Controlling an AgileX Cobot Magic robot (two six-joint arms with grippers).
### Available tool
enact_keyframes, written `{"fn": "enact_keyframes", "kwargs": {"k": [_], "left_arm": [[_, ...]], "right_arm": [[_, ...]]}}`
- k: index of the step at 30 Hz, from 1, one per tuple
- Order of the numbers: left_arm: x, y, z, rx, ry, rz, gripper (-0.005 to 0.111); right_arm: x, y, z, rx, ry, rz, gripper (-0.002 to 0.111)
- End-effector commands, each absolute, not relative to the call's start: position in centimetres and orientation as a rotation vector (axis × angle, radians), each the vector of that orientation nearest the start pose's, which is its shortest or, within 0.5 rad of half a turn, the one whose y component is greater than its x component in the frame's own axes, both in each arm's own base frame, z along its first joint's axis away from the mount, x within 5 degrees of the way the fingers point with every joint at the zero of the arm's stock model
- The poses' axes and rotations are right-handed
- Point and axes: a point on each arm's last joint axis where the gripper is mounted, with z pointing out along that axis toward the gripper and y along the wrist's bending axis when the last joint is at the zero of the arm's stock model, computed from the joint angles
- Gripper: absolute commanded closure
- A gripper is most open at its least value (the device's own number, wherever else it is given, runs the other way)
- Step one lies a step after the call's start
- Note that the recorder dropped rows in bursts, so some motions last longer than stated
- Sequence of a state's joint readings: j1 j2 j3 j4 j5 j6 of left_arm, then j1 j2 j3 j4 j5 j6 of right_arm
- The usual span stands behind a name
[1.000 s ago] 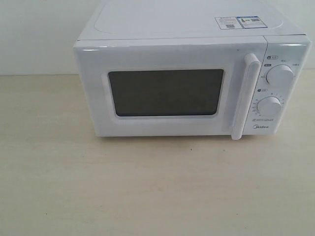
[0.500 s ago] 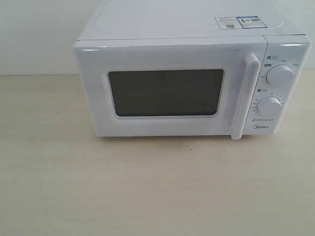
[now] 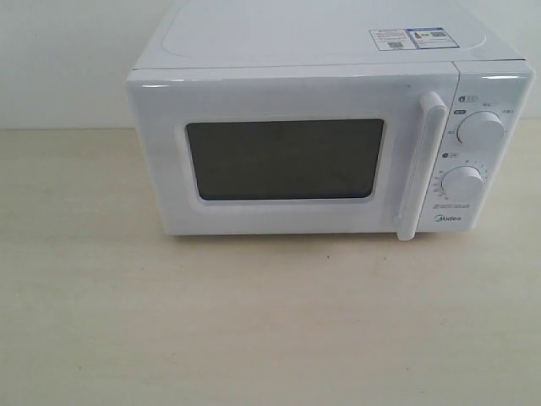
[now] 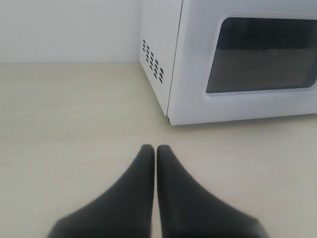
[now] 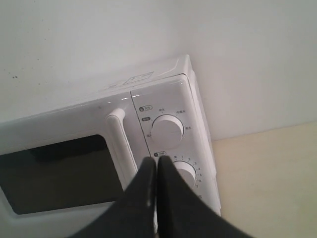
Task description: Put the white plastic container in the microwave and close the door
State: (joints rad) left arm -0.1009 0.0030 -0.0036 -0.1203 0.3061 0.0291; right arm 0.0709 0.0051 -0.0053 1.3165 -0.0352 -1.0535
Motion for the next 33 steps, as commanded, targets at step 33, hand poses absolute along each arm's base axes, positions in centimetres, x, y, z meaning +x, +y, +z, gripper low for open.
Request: {"fn": "enact_keyframes", "kwargs": {"k": [33], "left_arm": [[5.4, -0.8, 18.6, 0.044, 1.790, -0.158, 0.103]], "right_arm": [[5.3, 0.2, 18.1, 0.031, 1.839, 0.087, 0.109]]}}
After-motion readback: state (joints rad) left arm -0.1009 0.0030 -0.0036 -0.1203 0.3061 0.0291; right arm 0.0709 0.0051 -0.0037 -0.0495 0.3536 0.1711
